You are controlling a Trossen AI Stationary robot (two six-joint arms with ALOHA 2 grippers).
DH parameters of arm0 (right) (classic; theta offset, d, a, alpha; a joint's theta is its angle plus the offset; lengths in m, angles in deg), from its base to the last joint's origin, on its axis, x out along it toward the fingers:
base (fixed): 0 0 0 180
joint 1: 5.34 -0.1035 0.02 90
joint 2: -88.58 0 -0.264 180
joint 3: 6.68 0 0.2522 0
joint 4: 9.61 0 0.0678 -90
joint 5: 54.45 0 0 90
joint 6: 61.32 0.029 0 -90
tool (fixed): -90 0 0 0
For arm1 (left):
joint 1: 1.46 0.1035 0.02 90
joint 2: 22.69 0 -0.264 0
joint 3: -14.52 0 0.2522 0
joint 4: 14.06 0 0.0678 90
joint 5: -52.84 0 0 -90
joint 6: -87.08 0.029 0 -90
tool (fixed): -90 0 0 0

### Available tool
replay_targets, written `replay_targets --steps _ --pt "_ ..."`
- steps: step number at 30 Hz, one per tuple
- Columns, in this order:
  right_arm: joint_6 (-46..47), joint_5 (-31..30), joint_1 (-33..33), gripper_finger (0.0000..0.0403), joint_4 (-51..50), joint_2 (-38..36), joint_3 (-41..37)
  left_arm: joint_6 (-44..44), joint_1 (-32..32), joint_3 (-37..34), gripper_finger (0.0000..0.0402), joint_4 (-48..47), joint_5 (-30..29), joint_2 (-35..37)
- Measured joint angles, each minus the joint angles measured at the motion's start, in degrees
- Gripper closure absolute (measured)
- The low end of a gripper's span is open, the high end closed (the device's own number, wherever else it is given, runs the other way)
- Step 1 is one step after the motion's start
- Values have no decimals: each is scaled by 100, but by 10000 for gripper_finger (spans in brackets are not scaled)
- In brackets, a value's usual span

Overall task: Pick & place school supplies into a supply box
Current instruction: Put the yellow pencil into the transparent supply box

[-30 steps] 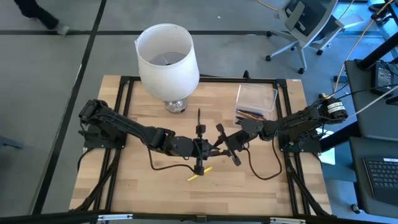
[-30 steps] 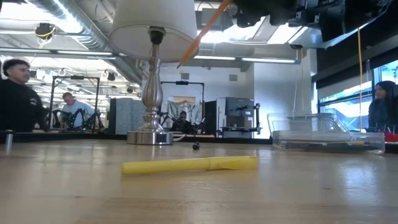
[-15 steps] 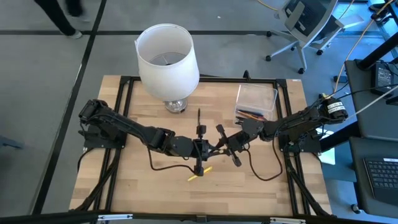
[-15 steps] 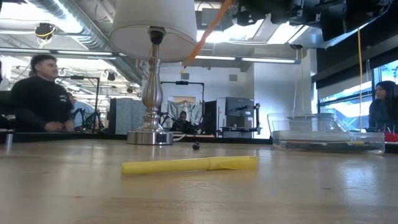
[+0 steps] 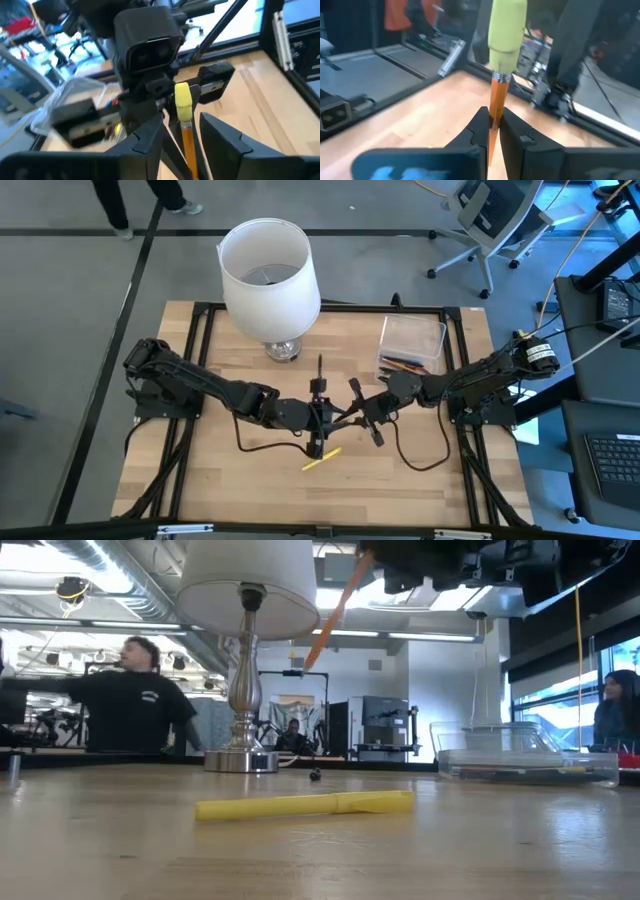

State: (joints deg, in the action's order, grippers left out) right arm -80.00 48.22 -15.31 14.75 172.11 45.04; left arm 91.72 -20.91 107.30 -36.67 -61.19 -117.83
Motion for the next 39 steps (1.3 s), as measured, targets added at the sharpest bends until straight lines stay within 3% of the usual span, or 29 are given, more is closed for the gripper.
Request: replay_targets --steps 5,8,15,18,22,28,39 --pt "-5 -621 2 373 -250 -34 1 -733 -54 0 272 -1066 -245 222" --pt "2 -1180 6 373 -974 -177 162 -1354 -78 0 275 -1917 -219 278" --pt "318 -2786 110 373 -4546 -477 1223 -2901 -76 0 277 -3592 -234 231" --pt "731 -2940 281 371 -6293 -454 1749 -3298 -65 0 275 -3852 -420 183" --pt "1387 -3080 535 371 -7724 -428 2093 -3394 -65 0 275 -3899 -835 135" --pt "1854 -3405 906 371 -8809 -428 2135 -3392 -52 -3 281 -3954 -1368 22" --pt "1820 -3239 1283 371 -9002 -428 2154 -4000 22 -740 282 -3894 -896 -49"
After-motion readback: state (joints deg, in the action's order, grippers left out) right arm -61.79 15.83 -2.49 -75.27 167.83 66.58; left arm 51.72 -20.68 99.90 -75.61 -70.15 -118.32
